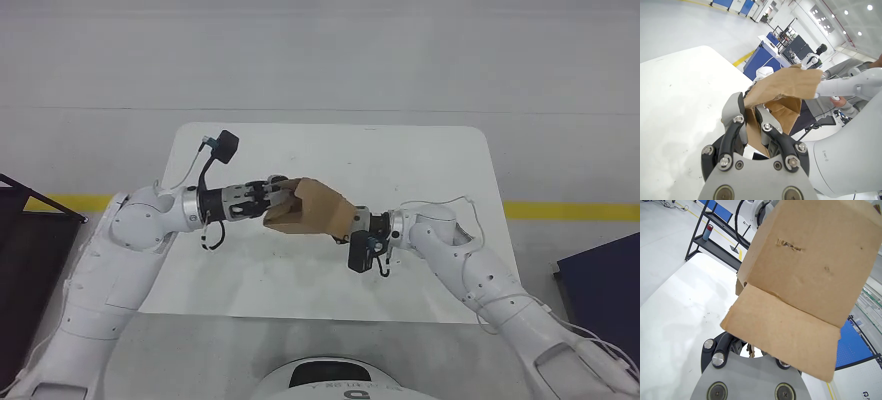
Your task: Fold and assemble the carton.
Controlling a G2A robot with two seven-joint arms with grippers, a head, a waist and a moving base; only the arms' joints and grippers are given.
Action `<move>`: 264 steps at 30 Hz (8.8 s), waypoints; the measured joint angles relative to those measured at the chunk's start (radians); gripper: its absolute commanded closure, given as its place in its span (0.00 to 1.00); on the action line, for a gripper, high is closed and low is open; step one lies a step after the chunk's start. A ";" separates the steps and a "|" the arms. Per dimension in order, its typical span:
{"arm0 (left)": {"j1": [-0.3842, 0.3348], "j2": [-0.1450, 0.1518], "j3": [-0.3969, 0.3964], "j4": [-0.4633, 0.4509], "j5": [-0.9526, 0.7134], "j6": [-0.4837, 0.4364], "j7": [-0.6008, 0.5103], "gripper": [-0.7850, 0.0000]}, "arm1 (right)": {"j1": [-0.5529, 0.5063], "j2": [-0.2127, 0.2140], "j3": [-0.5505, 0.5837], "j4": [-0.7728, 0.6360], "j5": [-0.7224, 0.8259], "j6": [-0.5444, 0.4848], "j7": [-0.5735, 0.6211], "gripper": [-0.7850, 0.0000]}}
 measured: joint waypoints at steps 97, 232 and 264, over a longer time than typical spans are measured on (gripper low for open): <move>-0.007 0.005 0.039 -0.100 0.346 0.138 0.265 0.00 | -0.051 0.026 0.047 -0.113 -0.055 0.098 0.124 1.00; 0.135 0.108 -0.055 -0.336 1.495 -0.294 1.045 0.00 | -0.004 0.017 -0.020 -0.064 -0.026 -0.027 0.146 1.00; 0.102 0.102 -0.026 -0.302 1.456 -0.276 0.963 1.00 | 0.013 0.021 -0.023 -0.077 -0.048 -0.033 0.164 1.00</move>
